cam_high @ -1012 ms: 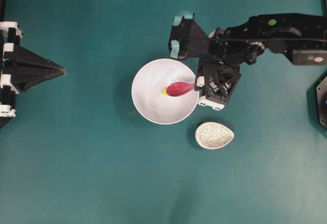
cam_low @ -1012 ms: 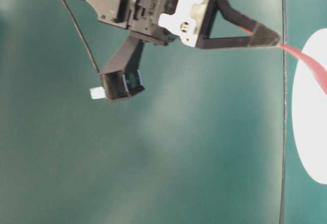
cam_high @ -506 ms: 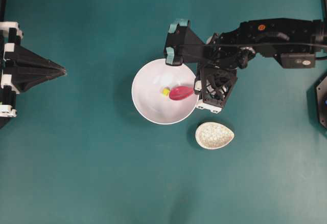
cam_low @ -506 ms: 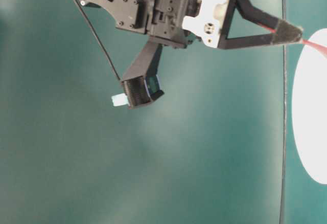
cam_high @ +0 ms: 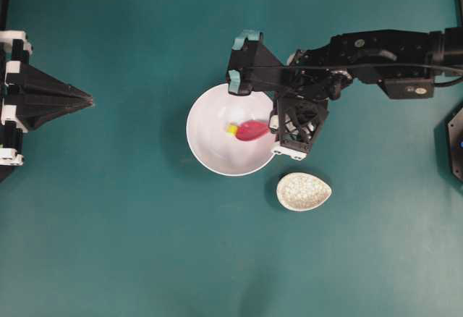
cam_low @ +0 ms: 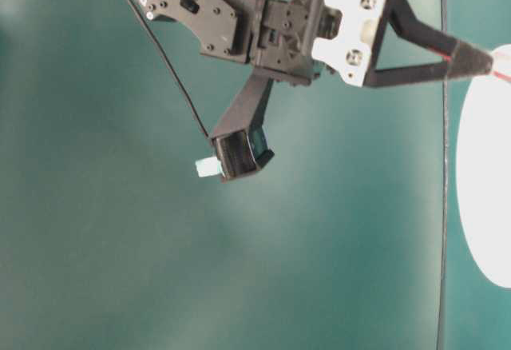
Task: Scoop the yellow hexagonal prism block from the bowl with a spoon using the right arm.
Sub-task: 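Drag the spoon under the yellow block toward the bowl's left side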
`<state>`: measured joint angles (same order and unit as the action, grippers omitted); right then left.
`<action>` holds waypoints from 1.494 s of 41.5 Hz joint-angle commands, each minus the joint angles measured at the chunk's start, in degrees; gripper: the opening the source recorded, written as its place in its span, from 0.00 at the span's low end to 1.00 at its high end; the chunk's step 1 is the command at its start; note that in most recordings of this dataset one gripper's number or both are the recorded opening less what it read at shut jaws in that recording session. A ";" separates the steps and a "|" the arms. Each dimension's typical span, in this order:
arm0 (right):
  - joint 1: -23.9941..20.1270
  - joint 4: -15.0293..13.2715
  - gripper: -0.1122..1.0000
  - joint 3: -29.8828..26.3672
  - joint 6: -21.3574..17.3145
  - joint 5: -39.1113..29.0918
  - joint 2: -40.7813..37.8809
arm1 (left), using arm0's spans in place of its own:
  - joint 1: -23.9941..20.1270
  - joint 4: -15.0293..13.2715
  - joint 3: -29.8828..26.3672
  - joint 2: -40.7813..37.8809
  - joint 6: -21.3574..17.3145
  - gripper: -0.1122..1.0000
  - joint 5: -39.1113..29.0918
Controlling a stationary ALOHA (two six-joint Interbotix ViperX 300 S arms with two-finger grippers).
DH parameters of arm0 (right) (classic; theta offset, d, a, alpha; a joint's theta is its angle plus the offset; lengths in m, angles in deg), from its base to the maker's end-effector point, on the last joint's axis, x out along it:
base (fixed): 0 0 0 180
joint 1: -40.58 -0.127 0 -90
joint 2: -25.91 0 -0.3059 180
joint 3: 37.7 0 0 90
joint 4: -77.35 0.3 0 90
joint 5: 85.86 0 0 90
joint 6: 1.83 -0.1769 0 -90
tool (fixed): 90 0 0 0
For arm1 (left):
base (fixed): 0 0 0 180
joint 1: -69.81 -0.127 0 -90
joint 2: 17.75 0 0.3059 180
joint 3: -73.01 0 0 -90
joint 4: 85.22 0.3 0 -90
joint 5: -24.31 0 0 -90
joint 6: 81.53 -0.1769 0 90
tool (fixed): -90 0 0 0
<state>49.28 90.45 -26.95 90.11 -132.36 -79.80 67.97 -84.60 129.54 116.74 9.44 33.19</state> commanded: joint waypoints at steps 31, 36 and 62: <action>-0.09 -0.09 0.32 -3.08 0.79 10.11 -1.85 | -0.09 0.18 -1.58 -0.18 0.00 0.12 0.18; -0.09 -0.18 0.32 -3.16 0.79 11.25 -1.85 | -0.09 0.18 -1.58 -0.18 0.00 0.12 0.18; -0.09 -0.18 0.32 -3.96 0.97 12.74 -1.76 | -0.09 0.18 -1.58 -0.18 -0.09 0.12 0.18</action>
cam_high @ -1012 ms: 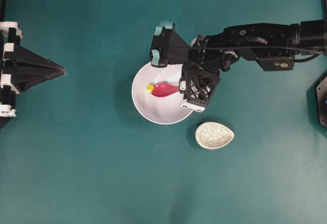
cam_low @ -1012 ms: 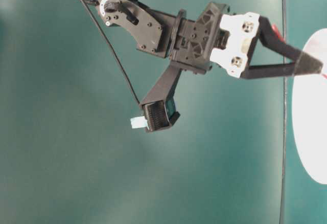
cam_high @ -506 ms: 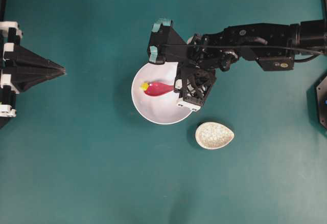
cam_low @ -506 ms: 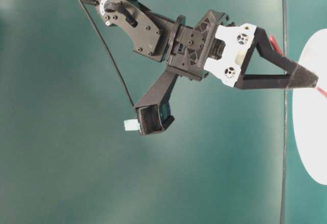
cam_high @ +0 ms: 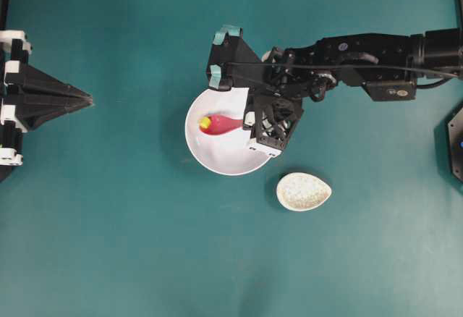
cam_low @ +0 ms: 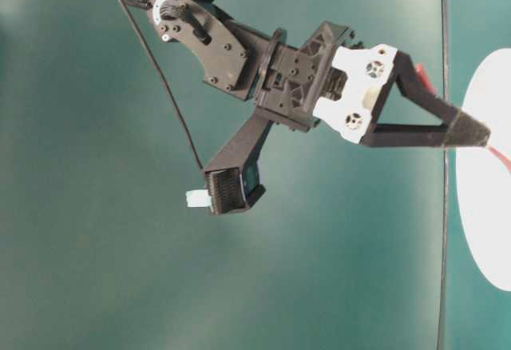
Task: Scoop the yellow hexagonal prism block from the bowl with a spoon using the right arm.
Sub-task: 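Drag the spoon under the yellow block toward the bowl's left side, then raise the spoon with the block up and out of the bowl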
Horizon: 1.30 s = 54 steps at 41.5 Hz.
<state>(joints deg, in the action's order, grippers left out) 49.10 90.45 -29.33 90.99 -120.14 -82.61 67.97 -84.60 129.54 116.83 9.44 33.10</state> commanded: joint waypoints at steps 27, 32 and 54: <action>0.09 -1.85 0.32 -2.46 -0.26 -0.53 5.62 | -0.09 0.18 -1.58 -0.35 -0.09 0.12 0.26; 0.09 -2.55 0.32 -2.46 -0.26 -1.67 7.12 | -0.09 0.18 -1.58 -0.26 -0.09 0.12 0.18; 0.09 -5.27 0.32 -1.85 -0.26 -4.75 15.64 | -0.09 0.18 -1.58 -0.35 -0.09 0.12 0.18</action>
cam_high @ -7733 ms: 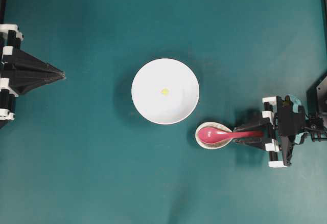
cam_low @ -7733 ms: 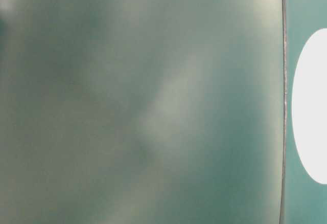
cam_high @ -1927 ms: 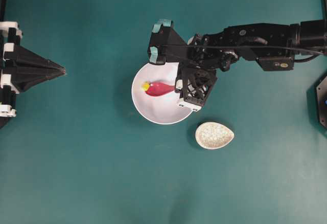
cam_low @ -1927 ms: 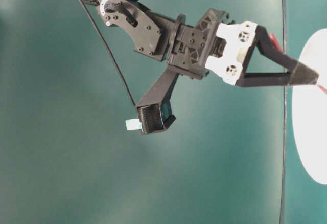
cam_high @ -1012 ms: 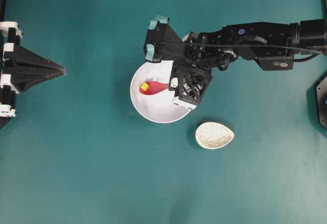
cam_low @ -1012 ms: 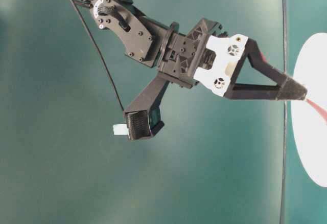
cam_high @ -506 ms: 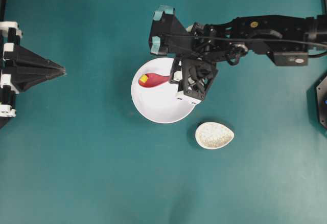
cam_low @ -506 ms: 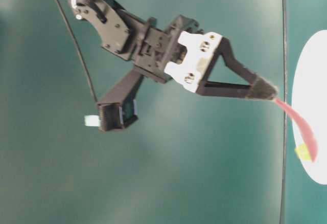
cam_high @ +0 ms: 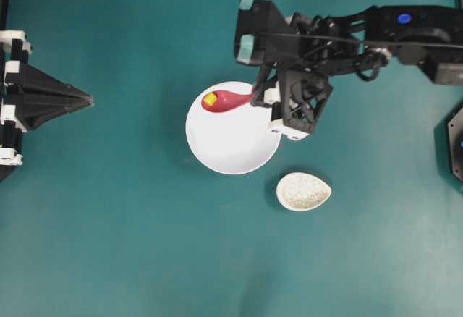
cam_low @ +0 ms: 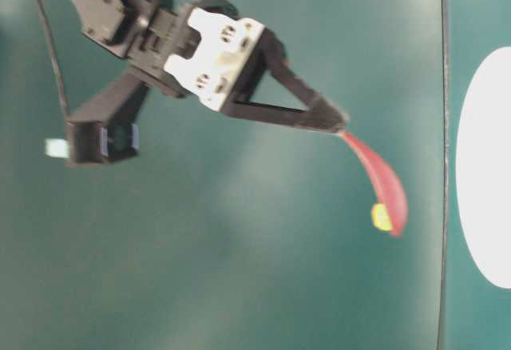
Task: Scoop the yellow hexagonal prism block from the bowl with a spoon using the right arm.
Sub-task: 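Raise the spoon with the block up and out of the bowl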
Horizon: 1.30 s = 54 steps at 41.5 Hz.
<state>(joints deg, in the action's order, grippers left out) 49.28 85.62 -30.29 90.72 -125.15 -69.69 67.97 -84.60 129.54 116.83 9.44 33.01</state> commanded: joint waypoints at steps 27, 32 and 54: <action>-0.18 -1.14 0.32 10.37 0.44 13.18 14.24 | -0.09 0.18 -1.58 -0.18 -0.09 0.12 0.35; -0.53 -1.67 0.32 15.03 0.53 20.21 17.31 | -0.09 0.18 -1.49 -0.18 -0.09 0.12 0.35; -3.08 -2.55 0.32 27.07 1.14 37.62 20.30 | -0.09 0.18 -1.58 -0.18 -0.09 0.12 0.35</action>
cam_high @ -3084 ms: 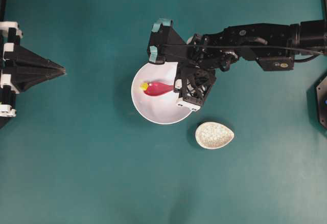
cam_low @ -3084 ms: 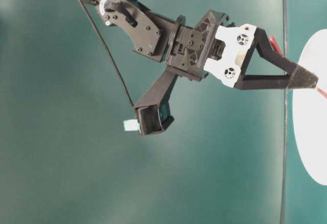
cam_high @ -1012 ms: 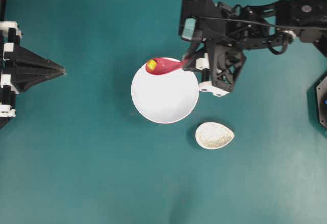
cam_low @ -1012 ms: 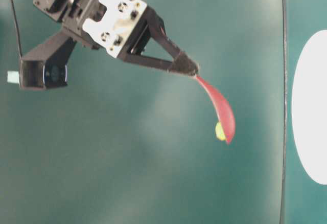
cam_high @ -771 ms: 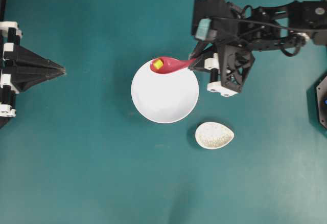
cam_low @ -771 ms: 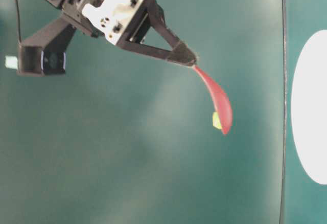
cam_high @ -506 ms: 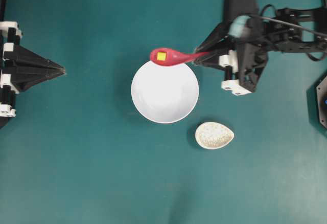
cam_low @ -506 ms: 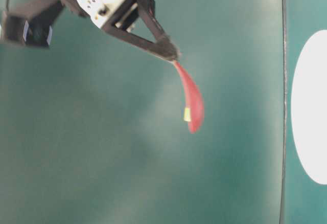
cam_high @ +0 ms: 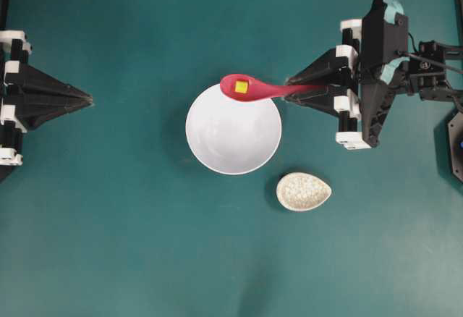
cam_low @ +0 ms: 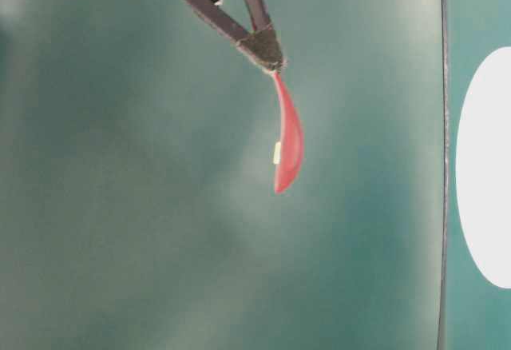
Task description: Scoop the yellow hexagonal prism block from the bowl with a spoon using the right arm.
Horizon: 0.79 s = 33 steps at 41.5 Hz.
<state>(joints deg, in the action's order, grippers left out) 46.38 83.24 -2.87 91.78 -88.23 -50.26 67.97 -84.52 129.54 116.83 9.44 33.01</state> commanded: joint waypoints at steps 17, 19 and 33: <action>-0.79 -0.18 0.32 1.32 0.00 0.88 0.26 | -0.09 0.09 -1.58 -0.18 0.00 0.12 0.35; -0.88 -0.18 0.32 1.41 0.00 0.88 0.09 | -0.18 0.09 -1.58 -0.18 0.00 0.12 0.35; -0.97 -0.18 0.32 1.93 0.00 1.67 -0.53 | -0.09 0.09 -1.49 -0.53 0.00 0.12 0.35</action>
<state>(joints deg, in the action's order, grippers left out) 45.59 83.15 -0.41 91.78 -87.44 -51.06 67.97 -84.60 129.54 116.83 9.44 33.10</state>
